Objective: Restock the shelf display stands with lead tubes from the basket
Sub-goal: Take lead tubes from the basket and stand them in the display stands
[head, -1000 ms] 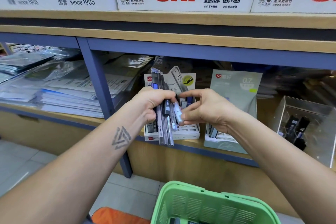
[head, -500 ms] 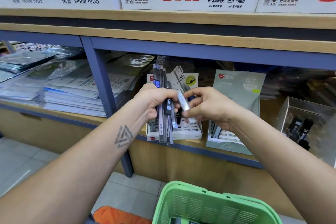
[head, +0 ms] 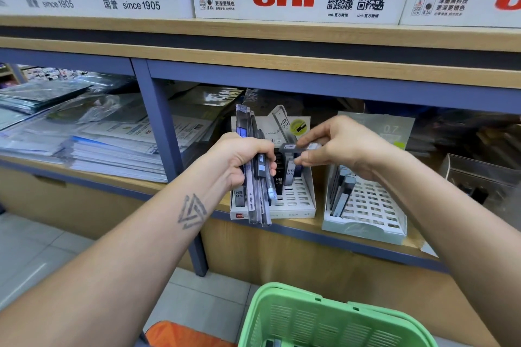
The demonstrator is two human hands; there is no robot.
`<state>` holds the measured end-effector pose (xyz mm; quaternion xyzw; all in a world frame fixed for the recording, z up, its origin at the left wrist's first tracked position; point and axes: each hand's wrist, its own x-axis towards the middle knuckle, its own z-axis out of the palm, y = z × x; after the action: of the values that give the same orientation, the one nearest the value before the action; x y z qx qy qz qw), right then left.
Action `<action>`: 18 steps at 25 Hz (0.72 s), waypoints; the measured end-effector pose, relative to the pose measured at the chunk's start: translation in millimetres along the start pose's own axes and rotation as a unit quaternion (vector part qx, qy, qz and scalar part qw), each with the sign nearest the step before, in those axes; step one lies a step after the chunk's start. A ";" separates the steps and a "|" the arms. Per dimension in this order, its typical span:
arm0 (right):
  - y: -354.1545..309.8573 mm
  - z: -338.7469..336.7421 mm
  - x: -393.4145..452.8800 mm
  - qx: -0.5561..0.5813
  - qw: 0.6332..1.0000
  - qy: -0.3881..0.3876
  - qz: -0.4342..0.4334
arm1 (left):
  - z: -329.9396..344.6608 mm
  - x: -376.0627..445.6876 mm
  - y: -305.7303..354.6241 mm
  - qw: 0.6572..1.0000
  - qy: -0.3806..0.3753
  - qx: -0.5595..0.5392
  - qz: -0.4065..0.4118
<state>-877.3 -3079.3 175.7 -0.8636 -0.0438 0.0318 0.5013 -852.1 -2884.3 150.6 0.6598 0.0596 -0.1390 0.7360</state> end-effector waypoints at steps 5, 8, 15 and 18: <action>-7.8 -6.6 12.1 -0.177 0.984 -0.033 -0.003 | -0.6 -0.1 0.6 1.000 -0.013 0.004 -0.013; -5.1 -5.1 20.2 -0.272 0.962 -0.033 -0.010 | -1.6 0.0 1.0 1.000 -0.020 0.005 -0.020; 16.9 15.1 41.9 -0.392 0.919 -0.025 -0.016 | -2.3 2.2 1.1 1.000 -0.022 0.010 -0.020; 27.8 26.5 46.8 -0.418 0.904 0.070 -0.055 | -3.7 2.6 1.2 0.999 -0.021 0.014 -0.024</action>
<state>-832.2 -3065.1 137.9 -0.9901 -0.0653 -0.0777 0.0966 -848.9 -2880.8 150.6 0.6650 0.0582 -0.1715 0.7245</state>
